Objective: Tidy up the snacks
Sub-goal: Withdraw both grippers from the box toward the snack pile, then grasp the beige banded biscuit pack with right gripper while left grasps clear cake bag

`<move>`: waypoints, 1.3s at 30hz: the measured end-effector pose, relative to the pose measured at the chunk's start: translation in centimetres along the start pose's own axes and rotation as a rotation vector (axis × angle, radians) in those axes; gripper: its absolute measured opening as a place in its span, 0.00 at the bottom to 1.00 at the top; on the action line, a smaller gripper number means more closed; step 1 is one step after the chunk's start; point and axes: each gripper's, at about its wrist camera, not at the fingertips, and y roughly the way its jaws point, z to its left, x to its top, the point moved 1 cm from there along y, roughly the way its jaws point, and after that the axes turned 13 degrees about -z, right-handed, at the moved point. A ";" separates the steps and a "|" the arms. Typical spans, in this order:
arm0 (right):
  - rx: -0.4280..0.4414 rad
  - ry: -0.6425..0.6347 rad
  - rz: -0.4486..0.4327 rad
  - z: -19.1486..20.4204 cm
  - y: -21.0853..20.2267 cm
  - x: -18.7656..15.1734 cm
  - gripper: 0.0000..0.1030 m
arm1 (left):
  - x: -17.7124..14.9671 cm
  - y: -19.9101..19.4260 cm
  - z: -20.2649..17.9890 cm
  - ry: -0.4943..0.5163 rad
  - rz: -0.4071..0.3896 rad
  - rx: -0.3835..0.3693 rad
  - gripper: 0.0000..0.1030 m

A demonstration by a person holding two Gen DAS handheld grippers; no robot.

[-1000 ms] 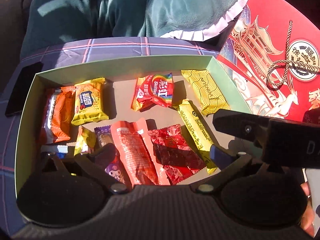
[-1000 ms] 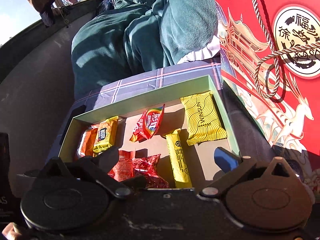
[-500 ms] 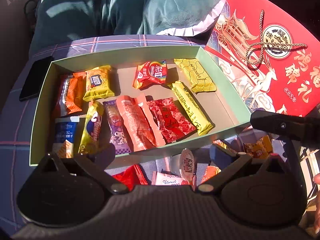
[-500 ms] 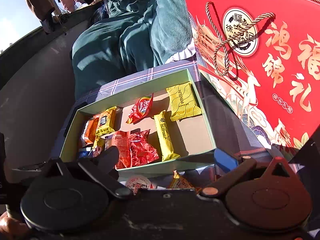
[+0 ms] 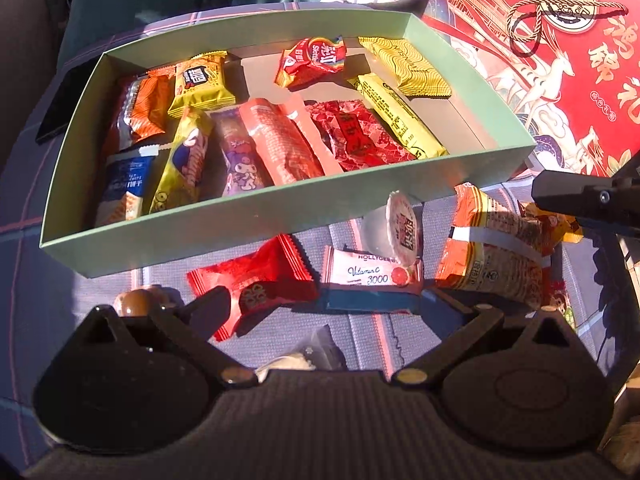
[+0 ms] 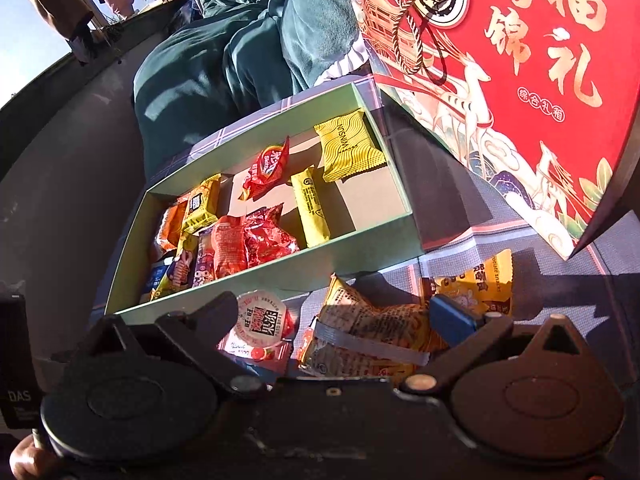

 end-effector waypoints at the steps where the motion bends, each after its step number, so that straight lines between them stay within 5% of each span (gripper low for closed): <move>1: 0.002 -0.004 0.000 0.0 0.2 -0.1 1.00 | 0.0 0.1 0.0 -0.001 0.002 0.000 1.00; 29: 0.048 -0.152 0.145 3.1 4.2 -4.0 0.99 | -2.8 0.9 2.9 -0.007 0.031 0.050 1.00; 39: -0.043 -0.241 0.163 4.2 4.0 -6.9 0.81 | -4.1 -0.8 4.0 -0.017 0.036 0.034 1.00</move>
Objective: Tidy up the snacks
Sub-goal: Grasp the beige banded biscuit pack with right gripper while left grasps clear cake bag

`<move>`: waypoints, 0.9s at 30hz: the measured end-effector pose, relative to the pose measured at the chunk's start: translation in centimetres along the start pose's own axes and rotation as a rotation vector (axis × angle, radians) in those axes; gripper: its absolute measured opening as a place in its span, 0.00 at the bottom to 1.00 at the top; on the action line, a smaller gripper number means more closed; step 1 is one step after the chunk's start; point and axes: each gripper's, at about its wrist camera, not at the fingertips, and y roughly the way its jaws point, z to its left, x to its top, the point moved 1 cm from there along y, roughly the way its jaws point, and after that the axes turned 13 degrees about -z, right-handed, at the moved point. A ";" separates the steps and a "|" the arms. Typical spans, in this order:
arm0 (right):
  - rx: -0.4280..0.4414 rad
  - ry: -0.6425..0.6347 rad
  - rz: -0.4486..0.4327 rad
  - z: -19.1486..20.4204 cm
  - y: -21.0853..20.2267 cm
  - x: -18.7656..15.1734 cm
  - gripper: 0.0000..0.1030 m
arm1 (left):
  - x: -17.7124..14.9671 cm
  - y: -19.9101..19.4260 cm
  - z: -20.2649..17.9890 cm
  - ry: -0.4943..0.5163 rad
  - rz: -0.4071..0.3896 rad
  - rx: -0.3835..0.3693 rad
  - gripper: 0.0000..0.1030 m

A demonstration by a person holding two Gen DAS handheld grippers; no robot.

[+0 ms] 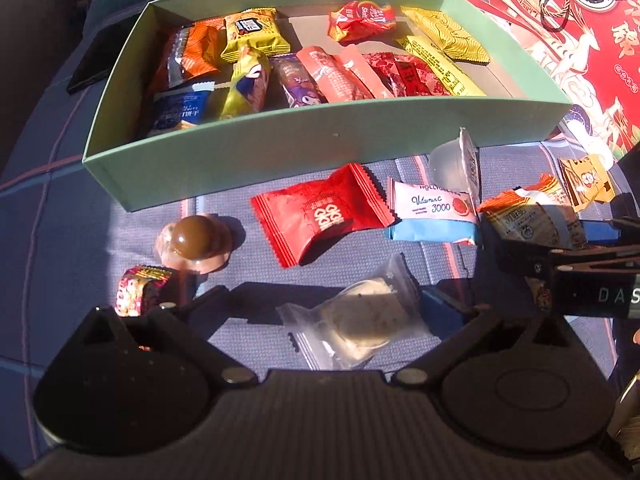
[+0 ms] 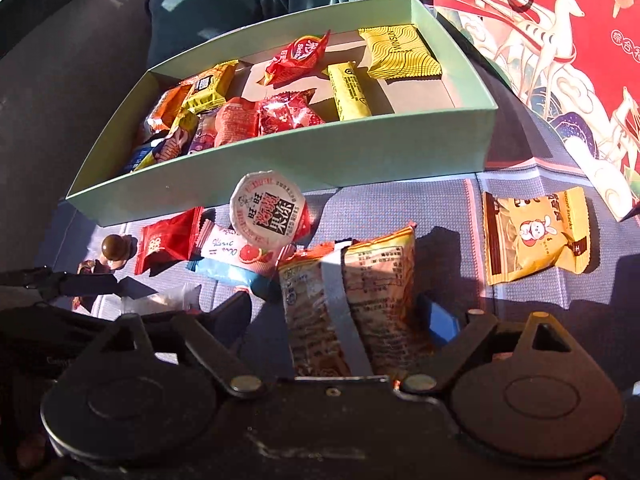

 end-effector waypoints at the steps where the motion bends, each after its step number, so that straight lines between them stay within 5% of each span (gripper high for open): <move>1: -0.027 -0.028 -0.010 0.4 -0.1 -0.3 0.74 | -0.2 -0.2 0.0 -0.002 0.002 -0.004 1.00; 3: -0.081 -0.076 -0.036 0.9 -0.5 -0.7 0.49 | -0.7 -0.6 0.0 0.013 0.003 -0.012 1.00; 5: -0.057 -0.023 -0.046 0.4 -1.0 -0.7 0.42 | -1.3 -0.9 -0.3 0.060 -0.004 -0.016 1.00; 13: -0.034 0.095 -0.045 -1.4 -2.2 -1.5 0.46 | -1.0 -1.8 -2.7 0.346 -0.091 -0.060 0.99; 15: -0.029 0.118 -0.042 -1.8 -2.7 -1.6 0.53 | -1.0 -1.9 -3.8 0.408 -0.092 -0.097 0.93; 16: -0.031 0.127 -0.044 -1.9 -3.0 -1.7 0.54 | -1.1 -1.8 -4.2 0.427 -0.074 -0.109 0.78; 17: -0.033 0.132 -0.046 -2.0 -3.2 -1.8 0.55 | -1.2 -1.7 -4.7 0.433 -0.050 -0.120 0.62; 19: -0.038 0.140 -0.049 -2.3 -3.8 -2.0 0.56 | -1.5 -1.7 -5.1 0.411 -0.037 -0.130 0.52; 23: -0.064 0.122 -0.068 -2.2 -4.6 -1.9 0.65 | -1.1 -1.6 -3.9 0.233 0.042 -0.142 0.47; 27: -0.048 0.095 -0.084 -1.4 -4.9 -1.5 0.66 | -0.9 -2.0 -3.0 0.178 0.047 -0.169 0.52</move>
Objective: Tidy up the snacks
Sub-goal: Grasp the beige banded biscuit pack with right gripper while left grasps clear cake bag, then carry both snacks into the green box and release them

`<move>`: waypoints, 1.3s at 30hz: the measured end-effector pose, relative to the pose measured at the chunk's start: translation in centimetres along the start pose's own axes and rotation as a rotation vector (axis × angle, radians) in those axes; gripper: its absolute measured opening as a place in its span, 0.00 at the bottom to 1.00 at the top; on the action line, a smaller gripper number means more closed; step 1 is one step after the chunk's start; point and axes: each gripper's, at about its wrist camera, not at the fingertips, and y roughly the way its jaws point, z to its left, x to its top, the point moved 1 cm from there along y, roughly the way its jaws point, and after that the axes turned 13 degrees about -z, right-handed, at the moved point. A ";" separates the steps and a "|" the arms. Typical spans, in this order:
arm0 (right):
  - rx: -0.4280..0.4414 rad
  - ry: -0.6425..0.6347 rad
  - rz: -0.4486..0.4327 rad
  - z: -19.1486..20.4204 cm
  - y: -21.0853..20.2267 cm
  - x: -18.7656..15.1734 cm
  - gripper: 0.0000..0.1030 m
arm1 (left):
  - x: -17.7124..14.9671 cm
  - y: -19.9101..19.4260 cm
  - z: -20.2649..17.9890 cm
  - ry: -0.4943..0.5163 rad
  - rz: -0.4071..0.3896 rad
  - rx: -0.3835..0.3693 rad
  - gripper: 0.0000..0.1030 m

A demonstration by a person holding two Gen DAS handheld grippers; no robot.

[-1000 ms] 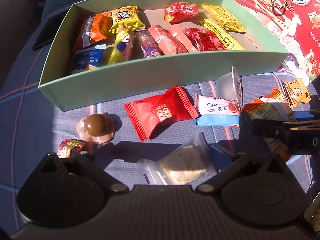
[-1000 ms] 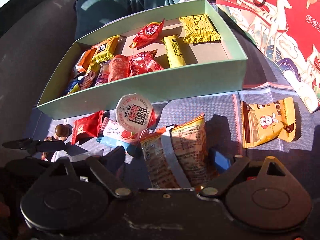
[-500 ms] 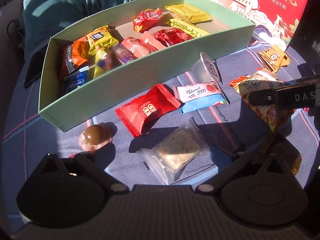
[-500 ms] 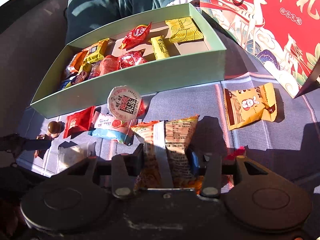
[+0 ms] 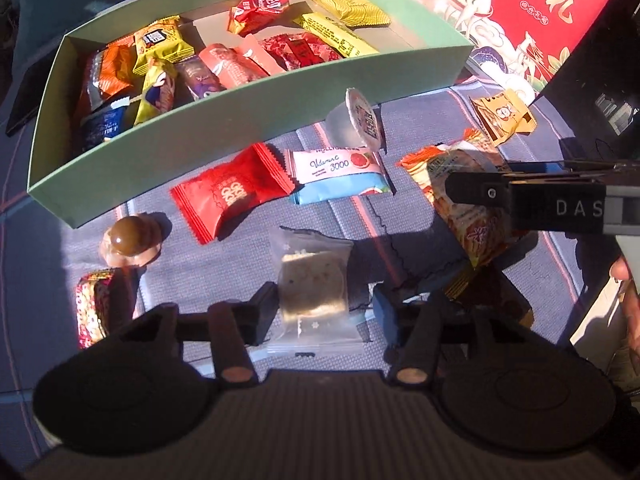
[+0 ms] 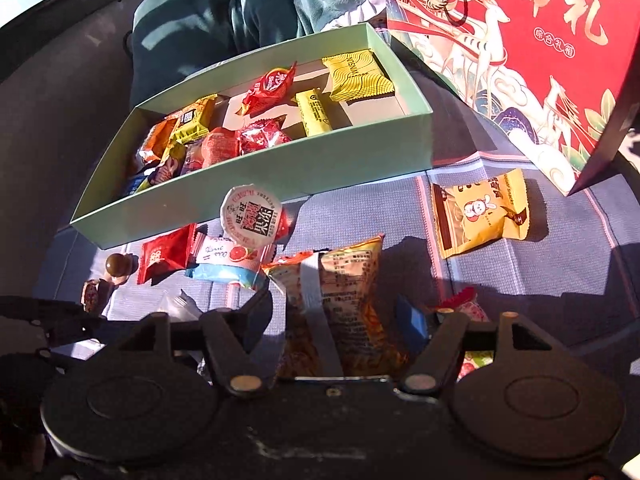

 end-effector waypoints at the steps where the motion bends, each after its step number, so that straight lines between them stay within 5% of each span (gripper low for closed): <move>1: 0.004 -0.009 0.000 0.2 0.2 -0.1 0.66 | 0.0 0.0 0.1 0.010 -0.001 0.013 0.54; 4: 0.012 -0.033 0.004 0.9 1.0 -0.5 0.53 | -0.1 0.1 0.3 0.048 0.002 0.051 0.59; 5: 0.012 -0.036 0.007 0.9 1.2 -0.7 0.41 | -0.1 0.3 0.3 0.059 0.004 0.055 0.60; 7: 0.026 -0.019 0.006 0.7 1.3 -0.9 0.40 | 0.0 0.8 0.0 0.083 0.006 0.057 0.60; 9: 0.034 -0.001 0.007 0.5 1.1 -0.8 0.37 | -0.1 0.9 -0.3 0.096 -0.014 0.050 0.49; 10: 0.036 0.010 0.008 0.2 1.0 -0.8 0.37 | 0.0 0.7 -0.6 0.096 -0.024 0.037 0.30; 17: 0.057 0.047 -0.019 -0.6 -0.9 -0.2 0.34 | 0.9 -0.6 -0.8 0.031 -0.035 0.012 0.30; 25: 0.099 0.076 -0.086 -1.0 -2.6 3.4 0.34 | 5.9 -3.3 -0.5 -0.006 -0.157 0.011 0.30; 39: 0.056 0.080 -0.177 -2.3 1.7 12.9 0.34 | 16.1 1.9 1.7 -0.057 -0.211 0.073 0.30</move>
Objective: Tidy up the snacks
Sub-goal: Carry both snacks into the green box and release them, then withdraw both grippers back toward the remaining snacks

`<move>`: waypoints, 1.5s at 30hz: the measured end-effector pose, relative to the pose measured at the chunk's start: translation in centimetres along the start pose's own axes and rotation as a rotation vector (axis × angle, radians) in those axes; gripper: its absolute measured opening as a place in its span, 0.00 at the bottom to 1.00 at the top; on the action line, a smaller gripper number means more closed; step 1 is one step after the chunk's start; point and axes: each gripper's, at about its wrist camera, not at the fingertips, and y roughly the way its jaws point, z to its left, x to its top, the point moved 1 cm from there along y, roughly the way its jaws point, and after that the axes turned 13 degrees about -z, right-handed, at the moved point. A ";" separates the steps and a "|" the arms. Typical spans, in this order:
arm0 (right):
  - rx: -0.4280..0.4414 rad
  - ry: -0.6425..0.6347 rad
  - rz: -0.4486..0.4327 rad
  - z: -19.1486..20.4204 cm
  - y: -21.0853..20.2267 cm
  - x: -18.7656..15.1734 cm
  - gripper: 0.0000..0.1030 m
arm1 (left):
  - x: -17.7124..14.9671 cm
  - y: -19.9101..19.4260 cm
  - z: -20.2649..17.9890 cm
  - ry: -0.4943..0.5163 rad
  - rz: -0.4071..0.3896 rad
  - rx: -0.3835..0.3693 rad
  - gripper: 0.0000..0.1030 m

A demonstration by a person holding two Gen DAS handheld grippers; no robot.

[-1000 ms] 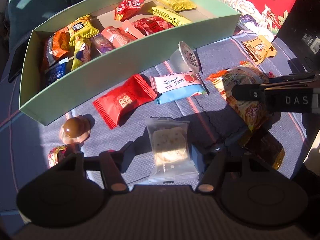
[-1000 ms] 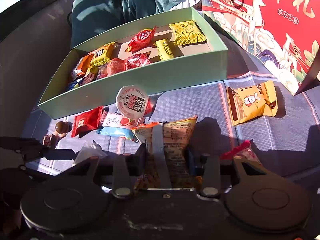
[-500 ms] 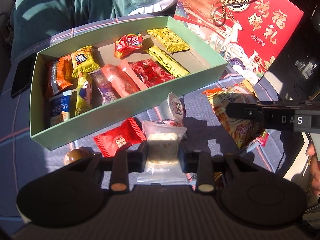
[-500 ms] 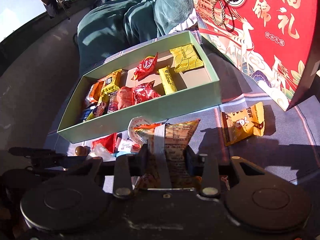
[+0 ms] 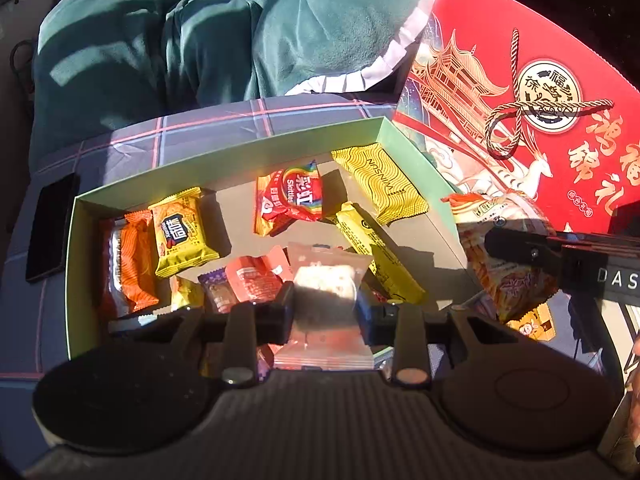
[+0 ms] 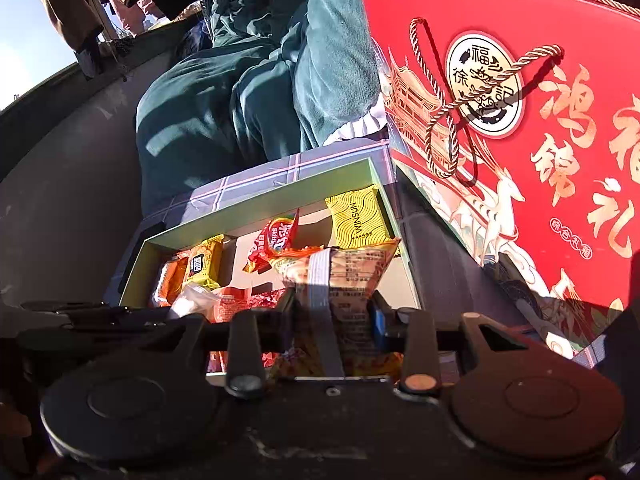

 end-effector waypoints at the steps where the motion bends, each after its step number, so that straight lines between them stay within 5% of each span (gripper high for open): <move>1: -0.004 -0.004 0.003 0.0 1.1 0.4 0.34 | 0.3 0.8 0.1 -0.001 0.005 0.001 0.30; 11: -0.027 -0.008 0.041 -0.4 5.9 0.5 0.37 | 2.5 6.1 0.4 -0.008 0.012 0.031 0.33; 13: -0.025 0.001 0.035 -0.4 6.2 0.6 0.56 | 2.7 6.6 0.5 -0.011 0.007 0.065 0.75; 14: -0.024 0.012 0.030 -0.4 6.2 0.7 0.76 | 2.6 6.6 0.6 -0.012 -0.005 0.087 0.89; 15: -0.024 0.018 0.016 -0.3 6.1 0.8 0.92 | 2.5 6.6 0.6 -0.010 -0.012 0.100 0.91; 19: -0.035 0.003 -0.007 0.1 5.5 0.9 0.98 | 1.9 6.1 0.7 -0.014 0.000 0.109 0.99; 35: -0.053 0.025 -0.018 -0.4 -1.1 -0.3 1.00 | -0.7 -0.2 -2.1 -0.002 -0.005 0.063 1.00; 45: -0.097 0.066 -0.007 -3.2 -7.1 -3.7 1.00 | -5.7 -3.8 -6.2 0.062 0.036 -0.011 1.00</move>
